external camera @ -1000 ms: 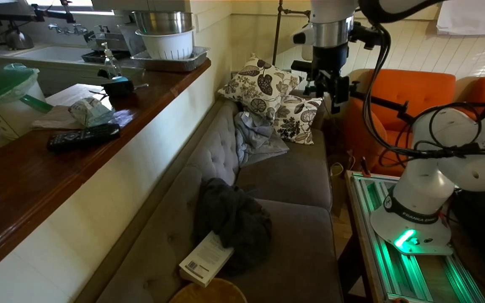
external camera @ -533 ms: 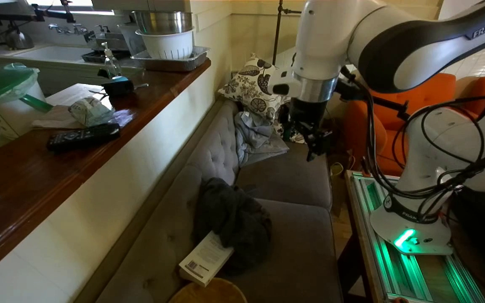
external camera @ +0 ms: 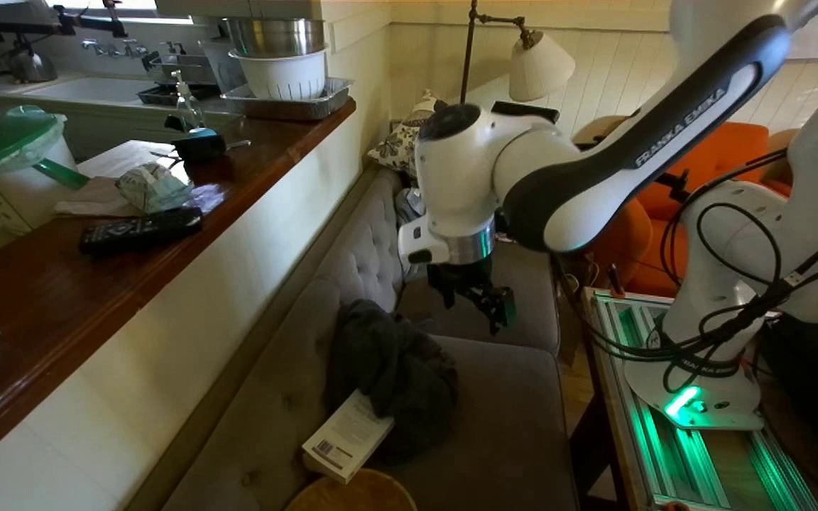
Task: Pick up the book and put it on the sofa arm
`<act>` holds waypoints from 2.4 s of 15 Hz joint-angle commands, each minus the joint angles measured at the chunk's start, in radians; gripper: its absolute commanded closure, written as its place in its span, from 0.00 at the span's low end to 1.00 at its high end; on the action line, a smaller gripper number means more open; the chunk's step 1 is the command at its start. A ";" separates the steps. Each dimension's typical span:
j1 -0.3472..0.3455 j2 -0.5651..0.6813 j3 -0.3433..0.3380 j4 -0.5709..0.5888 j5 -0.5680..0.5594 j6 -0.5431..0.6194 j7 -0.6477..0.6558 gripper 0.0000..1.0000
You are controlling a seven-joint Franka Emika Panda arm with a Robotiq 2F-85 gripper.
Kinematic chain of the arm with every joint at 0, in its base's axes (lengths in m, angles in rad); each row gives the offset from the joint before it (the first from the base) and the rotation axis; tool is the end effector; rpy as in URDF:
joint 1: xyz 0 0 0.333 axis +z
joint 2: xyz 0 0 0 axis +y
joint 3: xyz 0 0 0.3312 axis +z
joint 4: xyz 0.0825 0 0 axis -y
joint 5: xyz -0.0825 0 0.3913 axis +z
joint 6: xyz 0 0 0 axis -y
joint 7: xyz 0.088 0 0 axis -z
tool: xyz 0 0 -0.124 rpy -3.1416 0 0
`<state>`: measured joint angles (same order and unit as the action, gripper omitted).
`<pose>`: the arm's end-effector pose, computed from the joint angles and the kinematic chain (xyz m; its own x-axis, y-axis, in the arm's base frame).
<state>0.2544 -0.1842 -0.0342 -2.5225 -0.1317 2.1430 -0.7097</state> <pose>0.4133 0.0852 0.3229 0.5121 0.8336 -0.2070 0.8436 -0.5335 -0.0614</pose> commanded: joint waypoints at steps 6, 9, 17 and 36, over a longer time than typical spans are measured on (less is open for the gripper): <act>-0.054 0.123 0.070 0.081 0.002 -0.038 0.006 0.00; -0.063 0.245 0.092 0.081 0.041 0.140 -0.019 0.00; -0.237 0.730 0.276 0.179 0.241 0.596 -0.317 0.00; -0.182 1.151 0.209 0.586 -0.052 0.726 0.079 0.00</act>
<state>0.1240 0.9135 0.1511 -1.9502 -0.0952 2.7656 -0.5895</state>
